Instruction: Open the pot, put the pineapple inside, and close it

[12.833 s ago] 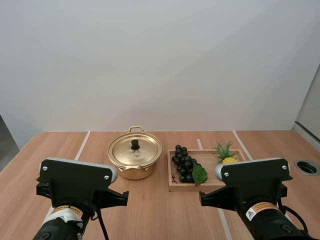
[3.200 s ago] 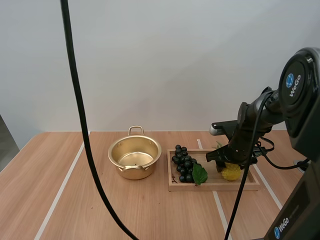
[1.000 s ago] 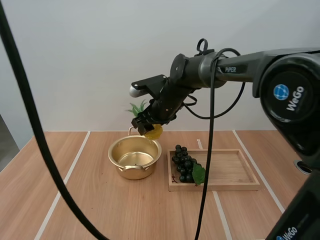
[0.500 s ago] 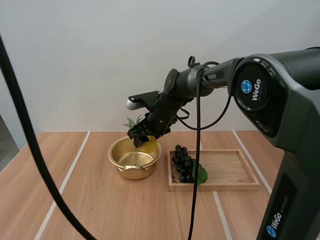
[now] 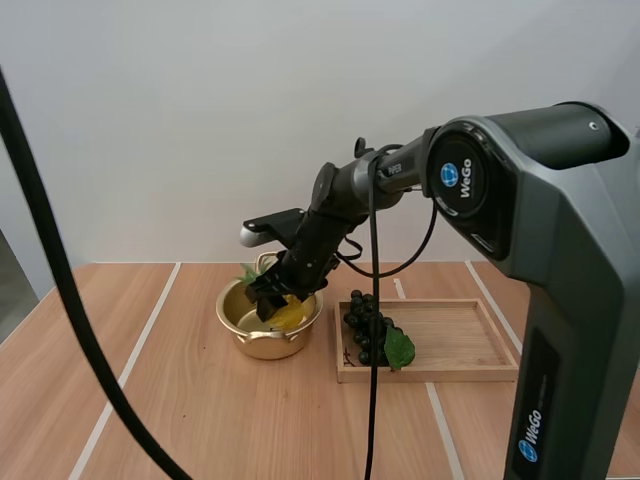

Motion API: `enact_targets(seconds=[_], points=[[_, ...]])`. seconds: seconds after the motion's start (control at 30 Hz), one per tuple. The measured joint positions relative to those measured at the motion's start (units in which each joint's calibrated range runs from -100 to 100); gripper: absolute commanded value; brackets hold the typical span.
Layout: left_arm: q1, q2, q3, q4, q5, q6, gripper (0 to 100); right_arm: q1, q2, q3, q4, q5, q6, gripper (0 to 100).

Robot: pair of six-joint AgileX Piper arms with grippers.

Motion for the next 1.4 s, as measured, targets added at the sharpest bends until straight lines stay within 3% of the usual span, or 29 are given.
enact_targets(seconds=[0.8, 0.87, 1.03, 1.4], points=[[0.0, 0.0, 0.0, 0.1, 3.2, 0.0, 0, 0.9, 4.5, 0.0, -5.0, -5.4, -0.3, 0], [0.0, 0.0, 0.0, 0.1, 3.2, 0.0, 0, 0.9, 4.6, 0.0, -5.1, -5.6, -0.3, 20], [0.0, 0.0, 0.0, 0.1, 3.2, 0.0, 0, 0.9, 4.6, 0.0, -5.1, -6.5, -0.3, 100], [0.0, 0.0, 0.0, 0.1, 3.2, 0.0, 0, 0.9, 4.6, 0.0, -5.1, -9.1, -0.3, 100]])
